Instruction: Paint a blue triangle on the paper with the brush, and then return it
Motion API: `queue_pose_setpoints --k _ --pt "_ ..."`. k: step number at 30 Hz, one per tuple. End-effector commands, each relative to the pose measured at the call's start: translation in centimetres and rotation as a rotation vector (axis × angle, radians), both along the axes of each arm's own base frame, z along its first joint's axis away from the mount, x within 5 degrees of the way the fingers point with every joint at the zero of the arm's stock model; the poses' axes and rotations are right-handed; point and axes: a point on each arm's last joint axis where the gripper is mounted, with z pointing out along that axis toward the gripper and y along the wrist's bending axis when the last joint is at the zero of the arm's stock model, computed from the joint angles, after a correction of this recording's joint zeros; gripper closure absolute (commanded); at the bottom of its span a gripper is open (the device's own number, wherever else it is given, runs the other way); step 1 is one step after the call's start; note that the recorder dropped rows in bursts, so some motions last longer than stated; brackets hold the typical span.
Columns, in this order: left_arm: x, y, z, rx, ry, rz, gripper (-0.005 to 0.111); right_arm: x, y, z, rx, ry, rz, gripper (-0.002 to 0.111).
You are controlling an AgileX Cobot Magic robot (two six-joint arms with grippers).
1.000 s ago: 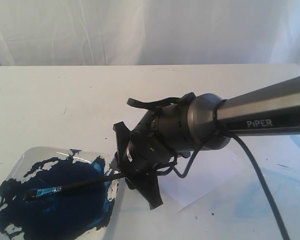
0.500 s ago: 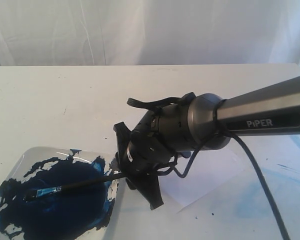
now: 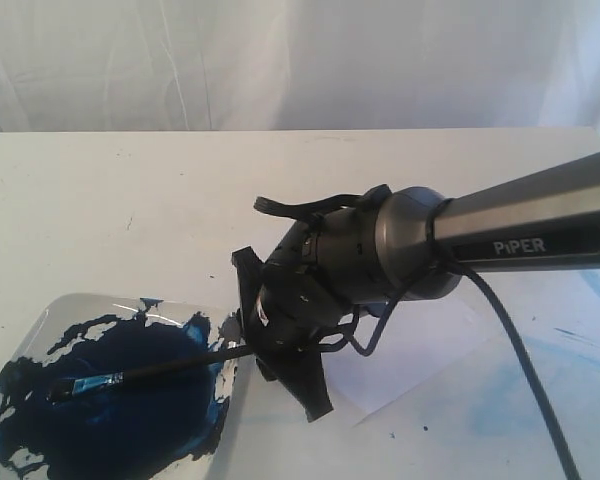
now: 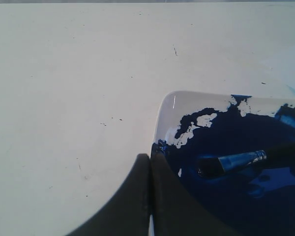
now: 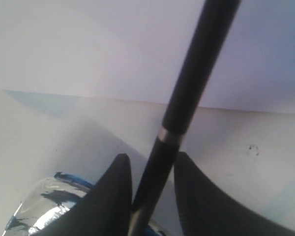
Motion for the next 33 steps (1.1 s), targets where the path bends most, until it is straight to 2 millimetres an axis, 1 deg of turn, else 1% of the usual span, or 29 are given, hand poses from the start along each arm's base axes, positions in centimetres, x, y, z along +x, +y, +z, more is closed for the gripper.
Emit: queue_pose_setpoints --k 1,5,8,19,24,31,33 --pt "0.0 -0.1 -0.1 -0.005 0.004 -0.009 0.107 0.4 -0.2 -0.3 -0.008 -0.005 -0.005 0.088" --pt "0.0 -0.1 -0.1 -0.005 0.004 -0.009 0.107 0.6 0.3 -1.2 0.029 -0.008 0.001 0.092" --pt "0.0 -0.1 -0.1 -0.005 0.004 -0.009 0.107 0.7 0.7 -1.7 0.064 -0.011 0.001 0.093" --pt "0.0 -0.1 -0.1 -0.005 0.004 -0.009 0.107 0.6 0.5 -1.7 0.042 -0.001 -0.003 0.103" --pt "0.0 -0.1 -0.1 -0.005 0.004 -0.009 0.107 0.9 0.4 -1.3 0.054 -0.009 -0.012 0.105" --pt "0.0 -0.1 -0.1 -0.005 0.004 -0.009 0.107 1.9 -0.5 0.8 0.075 -0.063 -0.013 0.105" --pt "0.0 -0.1 -0.1 -0.005 0.004 -0.009 0.107 2.2 -0.7 1.7 0.082 -0.097 0.001 0.105"
